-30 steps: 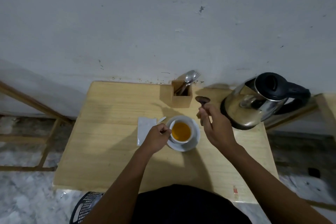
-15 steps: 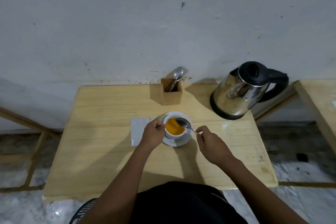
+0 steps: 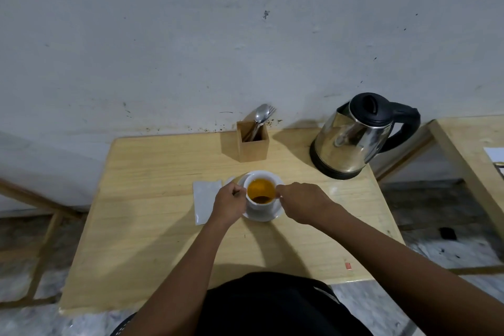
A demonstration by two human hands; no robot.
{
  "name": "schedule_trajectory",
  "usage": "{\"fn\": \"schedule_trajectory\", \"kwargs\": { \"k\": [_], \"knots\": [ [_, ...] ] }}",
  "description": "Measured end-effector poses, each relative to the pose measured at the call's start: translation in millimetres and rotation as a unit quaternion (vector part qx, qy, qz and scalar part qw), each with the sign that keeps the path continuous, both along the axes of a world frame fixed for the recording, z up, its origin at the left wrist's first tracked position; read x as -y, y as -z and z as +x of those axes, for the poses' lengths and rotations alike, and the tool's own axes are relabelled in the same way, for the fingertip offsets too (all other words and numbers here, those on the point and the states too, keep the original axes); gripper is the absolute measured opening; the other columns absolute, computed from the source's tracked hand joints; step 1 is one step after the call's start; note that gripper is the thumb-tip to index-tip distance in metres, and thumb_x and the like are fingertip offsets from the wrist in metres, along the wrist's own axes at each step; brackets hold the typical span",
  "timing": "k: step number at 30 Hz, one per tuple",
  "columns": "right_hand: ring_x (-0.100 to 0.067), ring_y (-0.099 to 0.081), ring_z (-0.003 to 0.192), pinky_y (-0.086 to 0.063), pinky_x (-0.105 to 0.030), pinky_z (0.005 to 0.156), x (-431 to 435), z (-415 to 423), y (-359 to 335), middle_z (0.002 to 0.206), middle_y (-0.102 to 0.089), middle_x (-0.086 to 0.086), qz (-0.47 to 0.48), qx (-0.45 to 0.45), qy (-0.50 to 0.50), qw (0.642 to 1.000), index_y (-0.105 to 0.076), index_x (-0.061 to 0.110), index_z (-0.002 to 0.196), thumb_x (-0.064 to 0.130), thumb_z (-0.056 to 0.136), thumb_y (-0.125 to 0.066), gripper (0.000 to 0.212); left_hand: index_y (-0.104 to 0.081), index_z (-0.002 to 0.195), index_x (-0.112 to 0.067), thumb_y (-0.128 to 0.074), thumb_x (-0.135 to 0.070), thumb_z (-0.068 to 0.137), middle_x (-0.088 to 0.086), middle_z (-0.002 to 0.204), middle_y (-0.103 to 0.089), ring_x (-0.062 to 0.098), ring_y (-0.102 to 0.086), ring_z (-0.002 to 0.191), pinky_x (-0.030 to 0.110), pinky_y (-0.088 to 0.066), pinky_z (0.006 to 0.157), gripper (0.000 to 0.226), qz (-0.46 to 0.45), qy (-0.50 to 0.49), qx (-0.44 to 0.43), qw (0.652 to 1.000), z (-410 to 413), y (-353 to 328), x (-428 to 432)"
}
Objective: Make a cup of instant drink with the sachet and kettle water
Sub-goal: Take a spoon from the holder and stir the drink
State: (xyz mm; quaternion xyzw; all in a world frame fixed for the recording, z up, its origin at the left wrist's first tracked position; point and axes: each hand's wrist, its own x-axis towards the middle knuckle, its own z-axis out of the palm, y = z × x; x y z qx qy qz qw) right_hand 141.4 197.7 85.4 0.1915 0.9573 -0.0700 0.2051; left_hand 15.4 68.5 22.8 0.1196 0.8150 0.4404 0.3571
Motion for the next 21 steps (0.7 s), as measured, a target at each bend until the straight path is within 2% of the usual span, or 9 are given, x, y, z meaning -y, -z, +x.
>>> {"fn": "schedule_trajectory", "kwargs": {
  "k": [2, 5, 9, 12, 15, 18, 21],
  "knots": [
    [-0.027, -0.065, 0.089, -0.04, -0.032, 0.064, 1.6, -12.6, -3.0, 0.107, -0.067, -0.008, 0.053, 0.008, -0.05, 0.997, -0.053, 0.017, 0.126, 0.015, 0.095, -0.048, 0.032, -0.054, 0.078, -0.014, -0.05, -0.02, 0.095, 0.008, 0.075, -0.066, 0.033, -0.069, 0.078, 0.042, -0.056, 0.076, 0.018, 0.003, 0.006, 0.002, 1.0, -0.1, -1.5, 0.0],
    [-0.027, -0.066, 0.088, -0.038, -0.032, 0.063, 2.2, -28.3, -9.5, 0.105, -0.068, -0.007, 0.104, -0.011, -0.064, 0.992, -0.049, 0.017, 0.127, 0.015, 0.095, -0.048, 0.033, -0.057, 0.083, -0.011, -0.049, -0.018, 0.096, 0.008, 0.075, -0.065, 0.029, -0.067, 0.072, 0.038, -0.056, 0.069, 0.016, 0.004, 0.014, 0.002, 1.0, -0.8, -2.6, 0.6],
    [-0.026, -0.065, 0.089, -0.038, -0.032, 0.062, -2.6, -41.3, -16.2, 0.103, -0.067, -0.005, 0.137, 0.007, -0.061, 0.989, -0.054, 0.016, 0.12, 0.014, 0.095, -0.047, 0.026, -0.057, 0.079, -0.011, -0.05, -0.019, 0.095, 0.015, 0.081, -0.066, 0.033, -0.068, 0.077, 0.038, -0.055, 0.069, 0.02, -0.001, 0.021, -0.003, 1.0, -2.0, -3.2, 1.9],
    [-0.024, -0.062, 0.077, -0.039, -0.031, 0.06, -3.9, -46.8, -23.0, 0.091, -0.065, -0.002, 0.163, 0.045, -0.081, 0.982, -0.061, 0.014, 0.108, 0.011, 0.092, -0.05, 0.02, -0.056, 0.079, -0.008, -0.05, -0.021, 0.095, 0.019, 0.084, -0.067, 0.034, -0.068, 0.078, 0.037, -0.054, 0.069, 0.021, 0.0, 0.026, -0.003, 1.0, -4.1, -3.7, 2.0],
    [-0.021, -0.054, 0.069, -0.041, -0.03, 0.061, 0.4, -49.4, -26.2, 0.079, -0.054, -0.001, 0.15, 0.068, -0.086, 0.983, -0.061, 0.012, 0.103, 0.017, 0.09, -0.054, 0.015, -0.06, 0.086, -0.003, -0.051, -0.02, 0.095, 0.019, 0.086, -0.068, 0.033, -0.067, 0.078, 0.043, -0.056, 0.074, 0.021, 0.0, 0.022, 0.004, 1.0, -5.1, -1.1, 1.9],
    [-0.019, -0.053, 0.073, -0.043, -0.03, 0.064, 8.6, -51.7, -26.2, 0.084, -0.056, -0.001, 0.115, 0.066, -0.075, 0.988, -0.058, 0.012, 0.106, 0.029, 0.09, -0.058, 0.024, -0.059, 0.085, -0.006, -0.051, -0.017, 0.094, 0.012, 0.077, -0.063, 0.027, -0.062, 0.07, 0.045, -0.059, 0.074, 0.017, 0.006, 0.012, 0.023, 1.0, -6.5, 0.9, 1.0],
    [-0.021, -0.057, 0.076, -0.041, -0.031, 0.063, 11.3, -54.3, -21.2, 0.096, -0.066, -0.004, 0.114, 0.031, -0.067, 0.991, -0.058, 0.014, 0.11, 0.029, 0.091, -0.056, 0.024, -0.06, 0.088, -0.003, -0.051, -0.017, 0.094, 0.01, 0.077, -0.062, 0.027, -0.061, 0.071, 0.045, -0.058, 0.074, 0.018, 0.004, 0.014, 0.022, 1.0, -6.9, 2.2, 0.6]
  ]
}}
